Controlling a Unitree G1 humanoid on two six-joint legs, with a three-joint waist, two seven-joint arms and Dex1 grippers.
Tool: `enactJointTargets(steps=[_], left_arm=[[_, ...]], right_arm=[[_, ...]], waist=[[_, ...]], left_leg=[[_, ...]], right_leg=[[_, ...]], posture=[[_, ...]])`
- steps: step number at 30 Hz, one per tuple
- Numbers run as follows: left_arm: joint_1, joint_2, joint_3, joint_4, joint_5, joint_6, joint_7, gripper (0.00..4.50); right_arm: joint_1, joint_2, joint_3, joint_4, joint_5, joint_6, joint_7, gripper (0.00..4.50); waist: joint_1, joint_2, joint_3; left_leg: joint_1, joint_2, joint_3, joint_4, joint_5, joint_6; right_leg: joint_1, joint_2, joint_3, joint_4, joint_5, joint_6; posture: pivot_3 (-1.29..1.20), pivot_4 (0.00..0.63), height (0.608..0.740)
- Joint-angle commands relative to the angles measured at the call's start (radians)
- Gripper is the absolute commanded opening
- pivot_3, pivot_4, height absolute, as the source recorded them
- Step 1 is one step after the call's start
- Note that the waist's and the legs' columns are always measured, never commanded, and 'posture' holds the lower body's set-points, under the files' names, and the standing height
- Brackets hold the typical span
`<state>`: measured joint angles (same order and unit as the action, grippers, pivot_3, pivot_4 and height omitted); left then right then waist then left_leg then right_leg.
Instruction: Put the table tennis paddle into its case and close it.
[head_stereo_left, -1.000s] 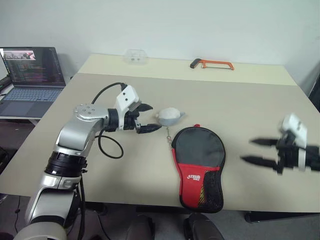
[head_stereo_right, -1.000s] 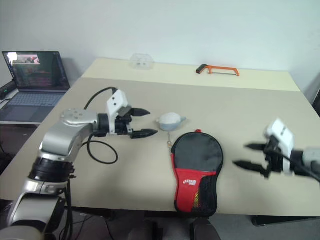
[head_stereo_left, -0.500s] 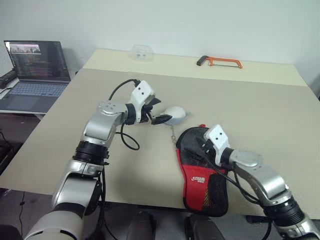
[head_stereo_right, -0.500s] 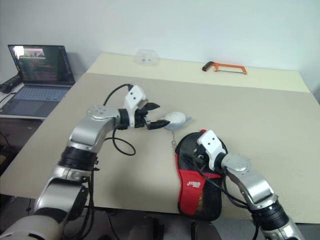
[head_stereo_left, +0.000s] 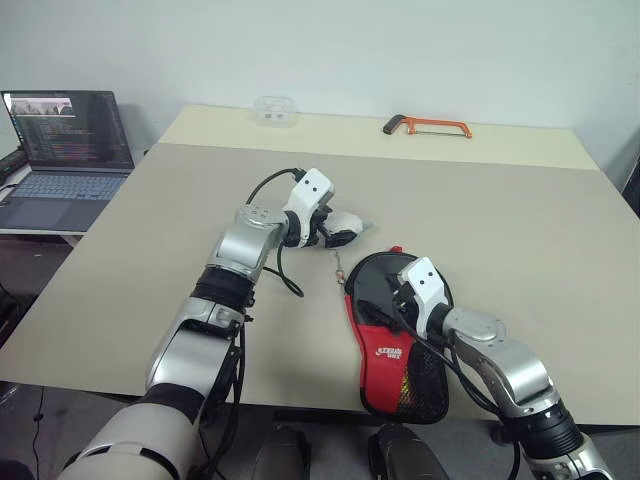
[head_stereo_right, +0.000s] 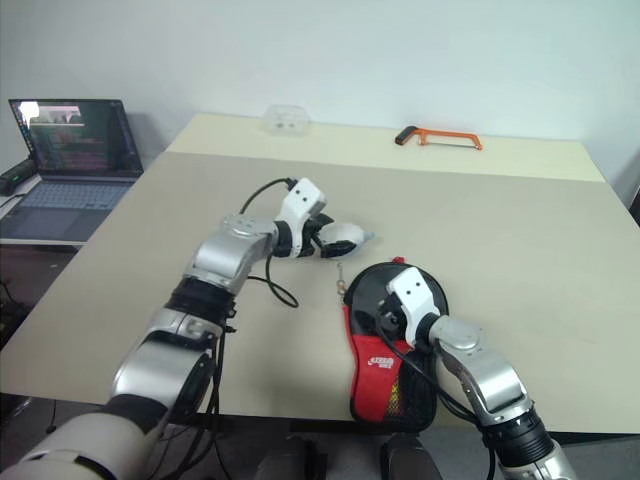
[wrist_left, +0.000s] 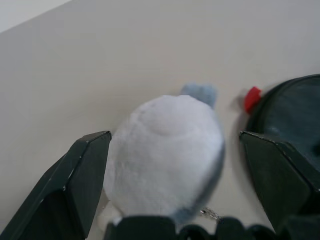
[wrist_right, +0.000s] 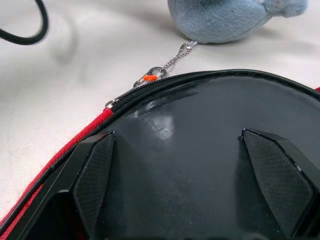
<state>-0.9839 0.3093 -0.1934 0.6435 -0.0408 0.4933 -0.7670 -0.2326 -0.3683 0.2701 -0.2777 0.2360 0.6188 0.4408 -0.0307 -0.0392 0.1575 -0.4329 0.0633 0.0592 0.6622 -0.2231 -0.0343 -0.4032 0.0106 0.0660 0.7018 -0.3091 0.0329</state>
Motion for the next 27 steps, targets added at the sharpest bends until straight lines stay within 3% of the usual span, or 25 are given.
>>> enactJointTargets(steps=[1, 9, 12, 17, 21, 23, 27], left_arm=[[-0.04, -0.022, -0.022, 0.063, 0.042, -0.067, 0.019, 4.5], [-0.055, -0.075, -0.052, 0.209, 0.115, -0.15, 0.07, 4.5], [-0.086, -0.107, -0.043, 0.305, 0.126, -0.221, 0.097, 3.91], [-0.137, -0.134, -0.035, 0.448, 0.159, -0.296, 0.164, 2.13], [-0.212, -0.157, -0.023, 0.54, 0.18, -0.338, 0.224, 1.02], [-0.253, -0.171, -0.023, 0.588, 0.197, -0.36, 0.263, 0.73], [-0.316, -0.205, -0.052, 0.658, 0.26, -0.423, 0.329, 0.69]], right_arm=[[0.02, -0.003, 0.017, -0.011, -0.013, 0.023, 0.017, 4.46], [0.008, 0.044, -0.03, -0.011, -0.014, 0.073, -0.018, 4.46], [0.014, 0.05, -0.02, -0.02, -0.018, 0.084, -0.016, 4.5], [0.008, 0.056, -0.009, -0.011, -0.029, 0.09, -0.017, 4.5], [0.002, 0.055, -0.007, -0.012, -0.031, 0.098, -0.012, 4.5], [0.001, 0.052, 0.0, -0.014, -0.03, 0.098, -0.003, 4.5], [-0.001, 0.057, 0.012, -0.019, -0.028, 0.105, 0.007, 4.5]], waist=[[0.0, 0.0, 0.0], [0.001, 0.0, 0.0], [0.002, 0.0, 0.0], [0.002, 0.0, -0.001], [0.004, -0.001, -0.001], [0.004, -0.001, -0.001], [0.003, -0.001, -0.001]], left_leg=[[0.0, 0.0, 0.0, 0.0, 0.0, 0.0], [0.0, 0.0, 0.0, 0.0, 0.0, 0.0], [0.0, 0.0, 0.0, 0.0, 0.0, 0.0], [0.0, 0.0, 0.0, 0.0, 0.0, 0.0], [0.0, 0.0, 0.0, 0.0, 0.0, 0.0], [0.0, -0.001, 0.0, 0.0, 0.0, 0.0], [0.0, -0.001, 0.0, 0.0, 0.0, 0.0]], right_leg=[[0.0, 0.0, 0.0, 0.0, 0.0, 0.0], [0.0, 0.0, 0.0, 0.0, 0.0, 0.0], [0.0, 0.0, 0.0, 0.0, 0.0, 0.0], [0.0, 0.0, 0.0, 0.0, 0.0, 0.0], [0.001, 0.0, -0.001, 0.0, 0.0, 0.0], [0.001, 0.0, -0.001, 0.0, 0.0, 0.001], [0.001, 0.0, -0.001, 0.0, 0.0, 0.001]], posture=[[0.0, 0.15, 0.74], [0.0, 0.15, 0.74], [0.0, 0.15, 0.74], [0.0, 0.15, 0.74], [0.0, 0.15, 0.74], [0.0, 0.15, 0.74], [0.0, 0.15, 0.74]])
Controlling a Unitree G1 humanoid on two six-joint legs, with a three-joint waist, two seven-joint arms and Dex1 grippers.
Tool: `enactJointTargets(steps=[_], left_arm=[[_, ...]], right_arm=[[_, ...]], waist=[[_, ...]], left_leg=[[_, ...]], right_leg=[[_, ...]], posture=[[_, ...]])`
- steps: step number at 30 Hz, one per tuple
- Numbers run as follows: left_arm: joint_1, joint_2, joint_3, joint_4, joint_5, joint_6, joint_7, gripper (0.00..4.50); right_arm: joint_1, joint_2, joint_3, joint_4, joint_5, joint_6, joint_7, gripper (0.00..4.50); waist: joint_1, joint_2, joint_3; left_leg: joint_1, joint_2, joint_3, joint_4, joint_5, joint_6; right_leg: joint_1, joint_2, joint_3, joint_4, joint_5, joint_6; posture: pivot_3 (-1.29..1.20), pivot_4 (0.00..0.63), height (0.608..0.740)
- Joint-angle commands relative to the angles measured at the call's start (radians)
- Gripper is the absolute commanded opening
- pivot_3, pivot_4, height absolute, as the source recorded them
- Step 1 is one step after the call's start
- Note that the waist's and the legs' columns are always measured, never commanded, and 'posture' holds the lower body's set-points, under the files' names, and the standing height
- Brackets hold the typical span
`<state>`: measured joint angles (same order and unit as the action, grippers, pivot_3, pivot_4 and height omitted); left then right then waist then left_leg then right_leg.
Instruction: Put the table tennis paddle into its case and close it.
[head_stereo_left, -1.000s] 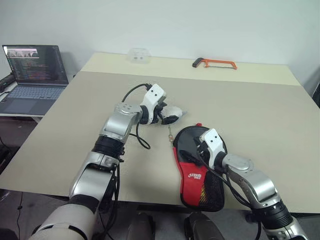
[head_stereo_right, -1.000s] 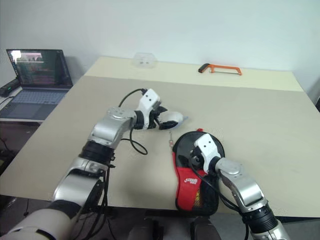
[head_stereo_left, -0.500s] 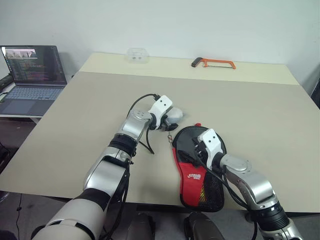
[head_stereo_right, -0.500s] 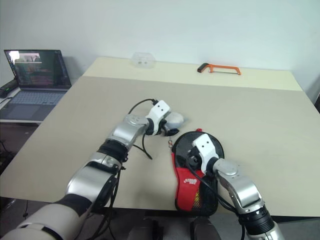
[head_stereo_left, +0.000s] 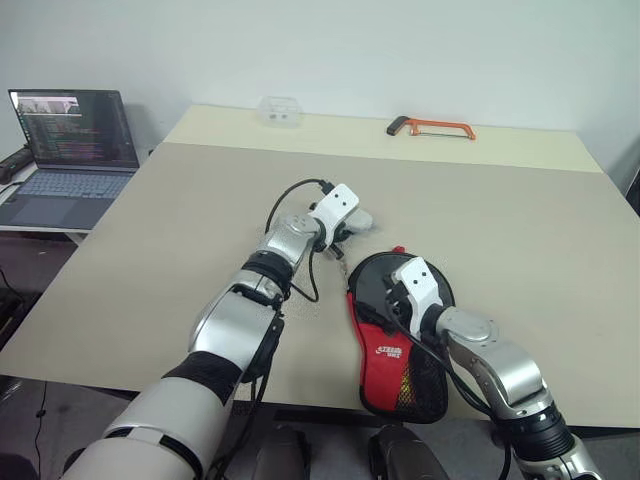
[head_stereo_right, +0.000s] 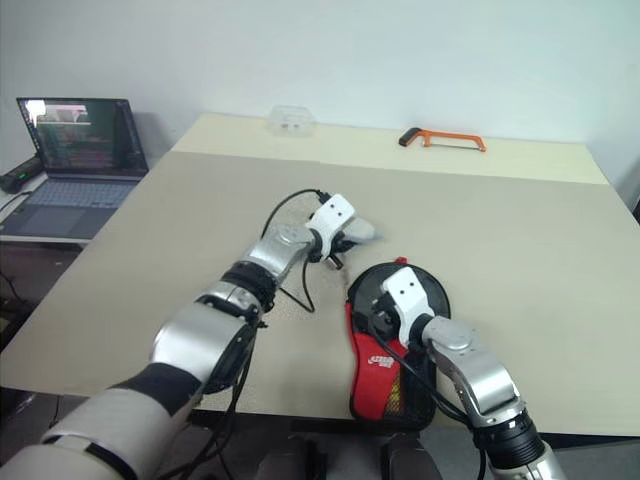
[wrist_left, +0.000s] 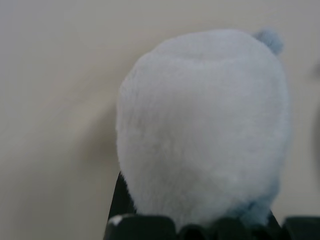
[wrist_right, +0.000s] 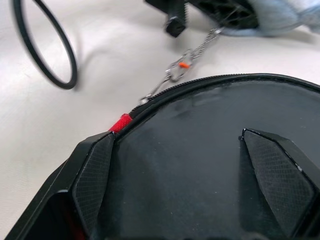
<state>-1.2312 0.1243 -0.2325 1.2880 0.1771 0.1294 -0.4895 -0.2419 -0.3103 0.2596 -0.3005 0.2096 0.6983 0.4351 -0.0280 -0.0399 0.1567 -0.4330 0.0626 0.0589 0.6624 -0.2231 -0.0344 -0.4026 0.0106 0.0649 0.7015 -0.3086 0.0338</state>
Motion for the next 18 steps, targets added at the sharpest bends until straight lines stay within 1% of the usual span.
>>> enactJointTargets(steps=[1, 4, 10, 14, 18], left_arm=[[-0.081, -0.03, -0.012, 0.025, 0.05, -0.066, 0.058, 0.68], [-0.11, -0.061, -0.022, 0.046, 0.084, -0.081, 0.067, 0.68], [-0.124, -0.098, -0.075, 0.073, 0.188, -0.112, 0.14, 0.68], [-0.138, -0.138, -0.144, 0.086, 0.285, -0.144, 0.228, 0.68], [-0.174, -0.167, -0.165, 0.091, 0.335, -0.168, 0.304, 0.68]], right_arm=[[0.008, -0.001, 0.025, 0.003, -0.001, 0.029, 0.015, 4.5], [0.008, -0.004, 0.023, 0.005, -0.001, 0.032, 0.02, 4.5], [0.013, -0.008, 0.021, 0.009, -0.006, 0.031, 0.027, 4.5], [0.04, -0.009, 0.031, -0.006, -0.007, 0.042, 0.023, 4.5], [0.045, -0.01, 0.028, -0.021, -0.006, 0.053, 0.022, 4.5]], waist=[[0.0, 0.0, 0.0], [0.0, 0.0, 0.0], [-0.002, 0.0, 0.0], [-0.001, 0.0, 0.0], [0.001, 0.0, 0.0]], left_leg=[[0.0, 0.0, 0.0, 0.0, 0.0, 0.0], [0.0, 0.0, 0.0, -0.001, 0.0, 0.0], [0.0, 0.0, 0.0, -0.001, 0.0, 0.0], [0.0, 0.0, 0.0, -0.001, 0.0, 0.0], [-0.001, 0.0, 0.001, -0.001, 0.0, 0.0]], right_leg=[[0.0, 0.0, 0.0, 0.0, 0.0, 0.0], [0.0, 0.0, 0.0, -0.001, 0.0, 0.0], [0.0, 0.0, 0.001, -0.002, 0.0, 0.0], [0.0, 0.0, 0.001, -0.002, 0.0, 0.0], [0.0, 0.0, 0.001, -0.003, 0.0, 0.0]], posture=[[0.0, 0.15, 0.74], [0.0, 0.15, 0.74], [0.0, 0.15, 0.74], [0.0, 0.15, 0.74], [0.0, 0.15, 0.74]])
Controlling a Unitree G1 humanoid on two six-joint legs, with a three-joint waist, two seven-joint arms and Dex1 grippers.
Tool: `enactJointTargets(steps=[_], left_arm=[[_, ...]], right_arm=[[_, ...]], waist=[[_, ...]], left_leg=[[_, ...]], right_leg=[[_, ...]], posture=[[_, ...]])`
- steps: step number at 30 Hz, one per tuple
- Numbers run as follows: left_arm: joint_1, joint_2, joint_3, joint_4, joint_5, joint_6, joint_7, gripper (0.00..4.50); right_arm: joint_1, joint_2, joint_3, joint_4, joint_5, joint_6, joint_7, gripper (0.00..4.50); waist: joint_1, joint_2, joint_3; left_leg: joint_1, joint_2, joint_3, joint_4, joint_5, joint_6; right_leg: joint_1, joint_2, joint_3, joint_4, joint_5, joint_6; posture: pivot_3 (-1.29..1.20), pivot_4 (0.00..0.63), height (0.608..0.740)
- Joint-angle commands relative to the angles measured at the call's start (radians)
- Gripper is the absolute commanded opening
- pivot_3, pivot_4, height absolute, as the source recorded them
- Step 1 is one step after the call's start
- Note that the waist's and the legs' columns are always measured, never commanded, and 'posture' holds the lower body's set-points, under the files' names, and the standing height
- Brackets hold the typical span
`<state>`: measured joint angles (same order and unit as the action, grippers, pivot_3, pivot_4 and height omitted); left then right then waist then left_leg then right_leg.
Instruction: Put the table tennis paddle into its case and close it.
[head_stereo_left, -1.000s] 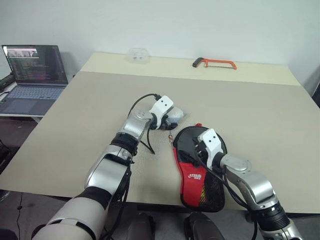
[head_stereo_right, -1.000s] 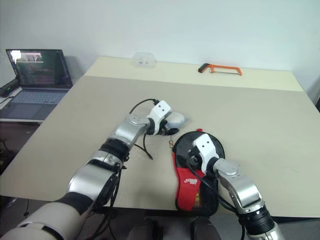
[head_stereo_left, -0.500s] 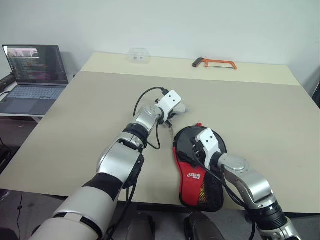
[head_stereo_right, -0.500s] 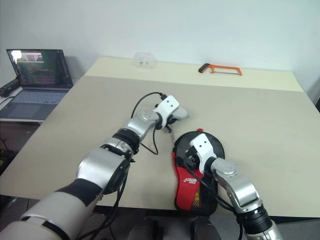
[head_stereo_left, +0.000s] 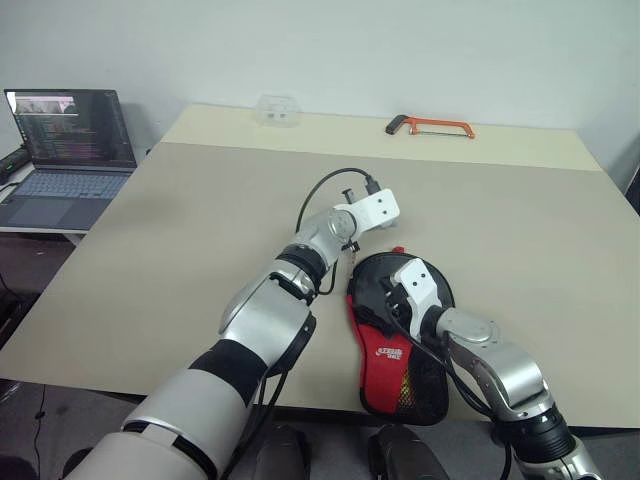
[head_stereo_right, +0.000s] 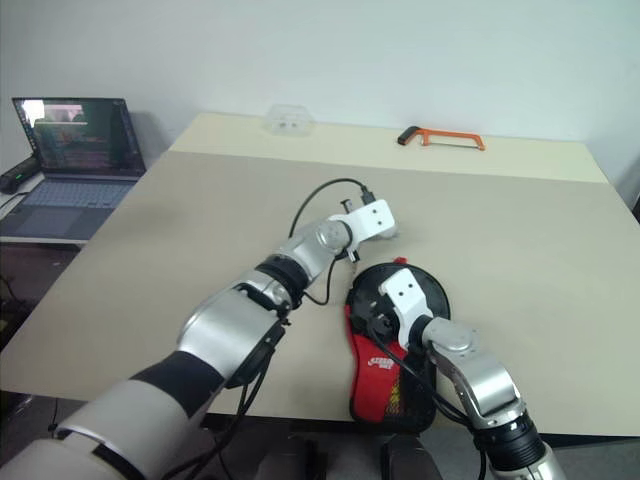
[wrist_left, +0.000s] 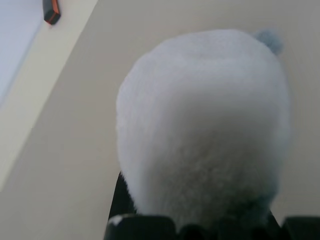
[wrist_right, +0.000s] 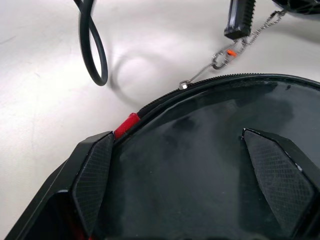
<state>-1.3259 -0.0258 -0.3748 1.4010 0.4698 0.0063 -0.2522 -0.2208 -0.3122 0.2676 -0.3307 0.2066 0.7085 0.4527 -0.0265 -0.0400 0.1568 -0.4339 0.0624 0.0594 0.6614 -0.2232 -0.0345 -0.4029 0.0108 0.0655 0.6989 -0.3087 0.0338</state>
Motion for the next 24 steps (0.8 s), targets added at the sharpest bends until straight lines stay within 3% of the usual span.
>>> enactJointTargets(steps=[1, 12, 24], left_arm=[[-0.088, -0.025, -0.031, -0.021, 0.057, -0.052, 0.084, 0.68], [-0.133, -0.108, -0.071, -0.011, 0.151, -0.101, 0.25, 0.68], [-0.125, -0.249, -0.103, -0.011, 0.178, -0.142, 0.206, 0.68]], right_arm=[[0.027, -0.009, 0.016, 0.007, -0.001, 0.045, 0.003, 4.5], [0.034, -0.003, 0.027, -0.033, -0.012, 0.076, -0.012, 4.5], [0.06, 0.017, 0.041, -0.061, -0.027, 0.087, -0.051, 4.5]], waist=[[0.0, 0.0, 0.0], [0.0, 0.0, 0.0], [0.0, 0.0, 0.0]], left_leg=[[0.0, 0.0, 0.0, 0.0, 0.0, 0.0], [0.0, 0.0, 0.0, 0.0, 0.0, 0.0], [0.0, 0.0, 0.0, -0.001, 0.0, 0.0]], right_leg=[[0.0, 0.0, 0.0, 0.0, 0.0, 0.0], [0.0, 0.0, 0.0, 0.0, 0.0, 0.0], [0.0, 0.0, 0.0, 0.0, 0.0, 0.0]], posture=[[0.0, 0.15, 0.74], [0.0, 0.15, 0.74], [0.0, 0.15, 0.74]])
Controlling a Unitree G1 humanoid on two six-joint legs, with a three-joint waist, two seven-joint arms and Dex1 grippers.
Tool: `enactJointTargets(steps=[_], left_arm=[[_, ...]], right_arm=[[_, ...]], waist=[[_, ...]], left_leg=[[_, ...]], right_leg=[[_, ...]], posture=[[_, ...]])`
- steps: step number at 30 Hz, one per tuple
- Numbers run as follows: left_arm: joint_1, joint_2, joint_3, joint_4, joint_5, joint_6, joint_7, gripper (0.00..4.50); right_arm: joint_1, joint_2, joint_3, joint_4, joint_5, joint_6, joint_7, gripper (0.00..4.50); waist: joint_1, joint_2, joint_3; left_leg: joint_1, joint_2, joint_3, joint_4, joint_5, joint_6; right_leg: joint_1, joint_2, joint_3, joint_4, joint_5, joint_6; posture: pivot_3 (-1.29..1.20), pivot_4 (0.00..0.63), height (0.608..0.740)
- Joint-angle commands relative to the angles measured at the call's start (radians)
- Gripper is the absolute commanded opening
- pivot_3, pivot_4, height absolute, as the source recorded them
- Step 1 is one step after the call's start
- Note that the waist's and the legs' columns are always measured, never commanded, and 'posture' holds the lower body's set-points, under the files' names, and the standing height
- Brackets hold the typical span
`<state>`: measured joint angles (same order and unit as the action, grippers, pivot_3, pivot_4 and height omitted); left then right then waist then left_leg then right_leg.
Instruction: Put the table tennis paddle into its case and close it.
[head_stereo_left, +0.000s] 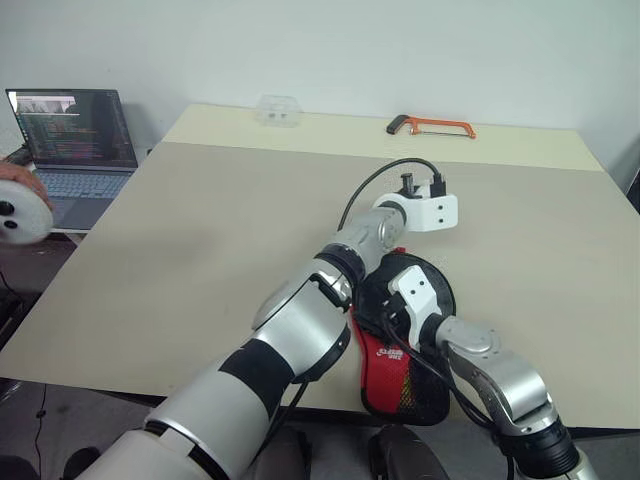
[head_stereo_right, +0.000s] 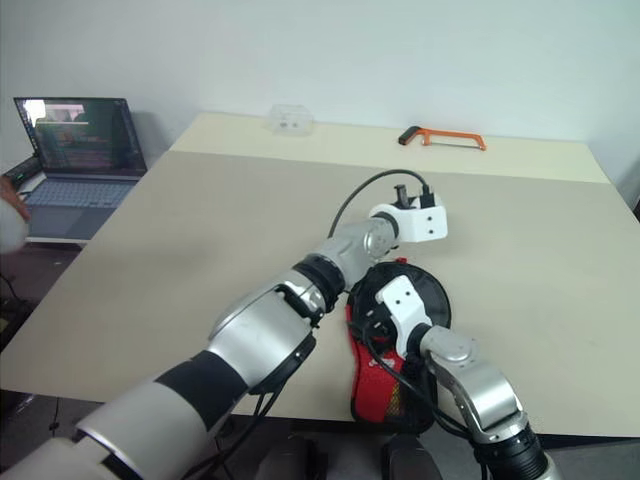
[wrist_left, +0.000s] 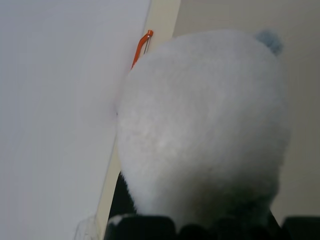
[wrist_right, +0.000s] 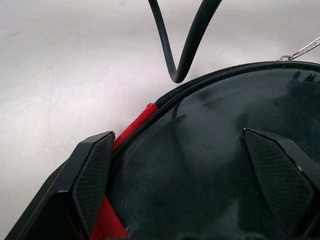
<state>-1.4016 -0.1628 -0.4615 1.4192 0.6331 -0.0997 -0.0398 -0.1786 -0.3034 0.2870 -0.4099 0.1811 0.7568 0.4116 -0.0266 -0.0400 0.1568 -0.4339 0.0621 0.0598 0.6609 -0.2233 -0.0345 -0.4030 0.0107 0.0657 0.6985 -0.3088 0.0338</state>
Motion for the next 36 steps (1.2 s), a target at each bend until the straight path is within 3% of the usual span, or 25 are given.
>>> enactJointTargets(steps=[1, 4, 8, 21, 31, 32, 36], left_arm=[[-0.046, -0.124, -0.021, -0.03, 0.016, -0.044, -0.015, 0.68], [-0.032, -0.138, -0.033, -0.031, 0.019, -0.059, -0.031, 0.68], [0.022, -0.131, -0.062, -0.031, 0.024, -0.092, -0.172, 0.68], [0.156, 0.042, -0.012, -0.085, -0.073, -0.297, -0.529, 0.68], [0.171, 0.109, -0.036, -0.102, -0.058, -0.289, -0.505, 4.27], [0.166, 0.109, -0.034, -0.103, -0.061, -0.288, -0.502, 4.48], [0.107, 0.123, 0.02, -0.138, -0.136, -0.298, -0.628, 4.48]], right_arm=[[0.022, 0.01, 0.022, 0.016, -0.004, 0.038, -0.012, 4.5], [0.031, 0.009, 0.022, 0.015, -0.007, 0.032, -0.014, 4.5], [0.026, -0.002, 0.021, 0.033, -0.01, 0.019, -0.01, 4.5], [-0.02, -0.009, 0.035, 0.115, -0.022, -0.027, 0.029, 4.5], [-0.083, -0.023, 0.042, 0.184, -0.04, -0.068, 0.079, 4.5], [-0.087, -0.027, 0.039, 0.187, -0.041, -0.07, 0.085, 4.5], [-0.099, -0.048, 0.019, 0.197, -0.04, -0.078, 0.116, 4.5]], waist=[[0.0, 0.0, 0.0], [0.0, 0.0, 0.0], [0.0, 0.0, 0.0], [-0.003, 0.002, -0.004], [-0.005, 0.002, -0.006], [-0.005, 0.002, -0.007], [-0.005, 0.002, -0.006]], left_leg=[[0.0, 0.0, 0.0, 0.0, 0.0, 0.0], [0.0, 0.0, 0.0, 0.0, 0.0, 0.0], [0.0, 0.0, 0.0, 0.0, 0.0, 0.0], [0.002, 0.0, 0.0, 0.001, 0.0, 0.0], [0.015, 0.001, 0.0, 0.0, 0.0, 0.0], [0.016, 0.001, 0.0, 0.0, 0.0, 0.0], [0.017, 0.0, 0.0, 0.0, 0.0, 0.0]], right_leg=[[0.0, 0.0, 0.0, 0.0, 0.0, 0.0], [0.0, 0.0, 0.0, 0.0, 0.0, 0.0], [0.0, 0.0, 0.0, 0.0, 0.0, 0.0], [0.004, 0.0, -0.001, 0.0, 0.0, 0.0], [0.018, 0.001, -0.002, -0.002, -0.001, 0.0], [0.018, 0.001, -0.002, -0.002, -0.001, 0.001], [0.018, 0.001, -0.001, -0.001, -0.001, 0.0]], posture=[[0.0, 0.15, 0.74], [0.0, 0.15, 0.74], [0.0, 0.15, 0.74], [0.0, 0.15, 0.74], [0.0, 0.15, 0.74], [0.0, 0.15, 0.74], [0.0, 0.15, 0.74]])
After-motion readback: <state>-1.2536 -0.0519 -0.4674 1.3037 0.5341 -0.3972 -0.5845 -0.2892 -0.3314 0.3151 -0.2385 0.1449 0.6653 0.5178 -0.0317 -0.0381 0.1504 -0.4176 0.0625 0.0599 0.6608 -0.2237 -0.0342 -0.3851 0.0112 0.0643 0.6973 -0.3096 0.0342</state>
